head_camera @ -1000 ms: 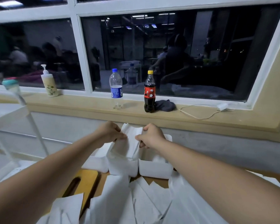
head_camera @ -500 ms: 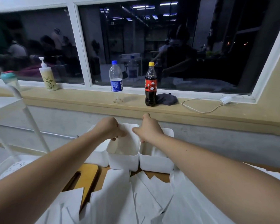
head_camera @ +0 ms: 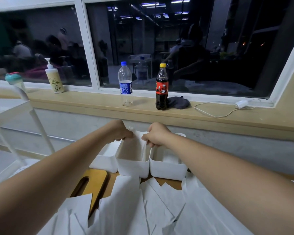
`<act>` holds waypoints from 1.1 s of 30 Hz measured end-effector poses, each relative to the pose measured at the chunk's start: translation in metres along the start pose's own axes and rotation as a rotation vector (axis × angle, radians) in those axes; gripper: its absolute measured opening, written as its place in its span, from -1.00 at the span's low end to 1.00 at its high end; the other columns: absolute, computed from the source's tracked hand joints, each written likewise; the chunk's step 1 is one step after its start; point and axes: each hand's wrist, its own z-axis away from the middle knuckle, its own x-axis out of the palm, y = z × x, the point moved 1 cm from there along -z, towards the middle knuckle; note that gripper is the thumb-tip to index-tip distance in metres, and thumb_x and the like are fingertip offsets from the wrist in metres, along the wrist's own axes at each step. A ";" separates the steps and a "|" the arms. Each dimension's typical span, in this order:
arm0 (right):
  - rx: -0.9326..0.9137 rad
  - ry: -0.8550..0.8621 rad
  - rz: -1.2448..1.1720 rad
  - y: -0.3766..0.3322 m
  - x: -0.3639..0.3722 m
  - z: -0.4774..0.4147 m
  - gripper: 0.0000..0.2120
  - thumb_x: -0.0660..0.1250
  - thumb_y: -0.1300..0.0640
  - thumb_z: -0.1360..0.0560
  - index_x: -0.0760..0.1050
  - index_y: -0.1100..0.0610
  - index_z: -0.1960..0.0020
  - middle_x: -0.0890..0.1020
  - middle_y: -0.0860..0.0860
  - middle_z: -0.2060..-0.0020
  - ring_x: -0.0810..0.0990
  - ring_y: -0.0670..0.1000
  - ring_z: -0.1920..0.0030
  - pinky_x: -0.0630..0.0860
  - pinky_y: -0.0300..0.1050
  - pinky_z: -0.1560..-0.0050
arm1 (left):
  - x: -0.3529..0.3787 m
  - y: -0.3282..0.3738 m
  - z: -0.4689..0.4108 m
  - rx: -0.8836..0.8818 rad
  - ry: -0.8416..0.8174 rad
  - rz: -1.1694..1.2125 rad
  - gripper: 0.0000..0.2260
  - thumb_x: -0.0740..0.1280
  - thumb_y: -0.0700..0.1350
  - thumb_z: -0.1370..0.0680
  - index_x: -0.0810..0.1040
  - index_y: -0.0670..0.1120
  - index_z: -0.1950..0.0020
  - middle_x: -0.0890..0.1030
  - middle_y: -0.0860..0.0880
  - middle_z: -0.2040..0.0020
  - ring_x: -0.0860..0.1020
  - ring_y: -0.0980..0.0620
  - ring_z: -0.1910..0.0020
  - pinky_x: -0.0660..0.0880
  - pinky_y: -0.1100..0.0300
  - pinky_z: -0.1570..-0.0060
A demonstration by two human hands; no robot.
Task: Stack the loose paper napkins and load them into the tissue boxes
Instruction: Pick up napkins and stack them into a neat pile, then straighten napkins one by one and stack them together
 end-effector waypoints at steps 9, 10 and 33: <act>-0.256 0.154 0.496 0.007 0.003 -0.004 -0.67 0.35 0.12 -0.58 0.57 -0.04 -0.33 0.64 0.05 -0.20 0.62 0.20 -0.18 0.51 -0.04 0.01 | 0.019 -0.002 -0.003 0.385 0.223 -0.232 -0.70 0.62 0.00 -0.47 0.64 -0.02 -0.13 0.60 0.03 0.00 0.62 -0.11 -0.11 0.43 0.13 0.11; -0.264 0.134 0.522 0.009 0.003 -0.004 -0.65 0.35 0.14 -0.57 0.58 -0.07 -0.33 0.64 0.04 -0.22 0.61 0.20 -0.21 0.50 -0.05 0.00 | 0.024 0.001 -0.001 0.441 0.207 -0.265 -0.68 0.60 -0.01 -0.50 0.65 0.01 -0.21 0.61 0.04 -0.06 0.61 -0.09 -0.15 0.45 0.13 0.07; -0.276 0.142 0.277 0.031 -0.007 -0.003 -0.65 0.31 0.13 -0.66 0.50 0.08 -0.43 0.60 0.02 -0.26 0.57 0.10 -0.26 0.52 -0.03 -0.27 | 0.072 0.035 0.001 0.433 -0.114 -0.608 -0.39 0.14 -0.24 -0.71 0.22 0.24 -0.71 0.47 -0.02 -0.57 0.45 -0.09 -0.50 0.40 0.09 -0.34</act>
